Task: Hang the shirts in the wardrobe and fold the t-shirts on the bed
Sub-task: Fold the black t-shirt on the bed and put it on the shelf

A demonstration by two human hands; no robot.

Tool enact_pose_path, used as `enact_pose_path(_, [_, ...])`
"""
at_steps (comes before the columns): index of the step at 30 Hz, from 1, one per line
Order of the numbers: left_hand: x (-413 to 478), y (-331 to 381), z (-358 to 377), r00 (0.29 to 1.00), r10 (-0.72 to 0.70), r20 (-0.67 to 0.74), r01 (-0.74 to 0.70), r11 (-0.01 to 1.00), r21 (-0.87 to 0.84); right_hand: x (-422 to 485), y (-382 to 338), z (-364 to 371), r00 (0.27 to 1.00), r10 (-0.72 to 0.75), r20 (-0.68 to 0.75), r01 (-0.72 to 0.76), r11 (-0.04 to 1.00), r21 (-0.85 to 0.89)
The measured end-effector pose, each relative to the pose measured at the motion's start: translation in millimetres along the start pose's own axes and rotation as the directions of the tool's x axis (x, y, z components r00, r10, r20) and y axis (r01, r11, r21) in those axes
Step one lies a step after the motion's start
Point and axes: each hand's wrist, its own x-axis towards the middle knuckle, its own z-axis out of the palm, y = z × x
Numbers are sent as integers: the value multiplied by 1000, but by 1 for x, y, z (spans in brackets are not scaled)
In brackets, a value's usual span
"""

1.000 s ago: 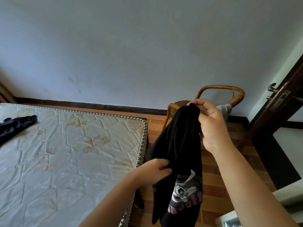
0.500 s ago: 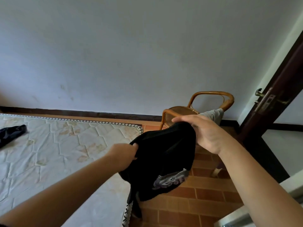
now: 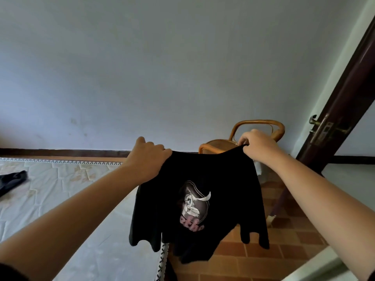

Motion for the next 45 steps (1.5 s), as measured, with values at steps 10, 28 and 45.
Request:
enact_pose_path(10, [2,-9,-4,897,441,18,-437,881,179,4,-10,-22,971,85,-224,-9,948,319])
enact_pose_path(28, [53,-37,-90,935,-266,-236,129,872,-471,-1,-65,-99,666,-12,-746,53,998,31])
enact_pose_path(45, [37,-45,-10,976,-149,157,176,969,-173,17,-57,-10,969,84,-231,-72,995,62])
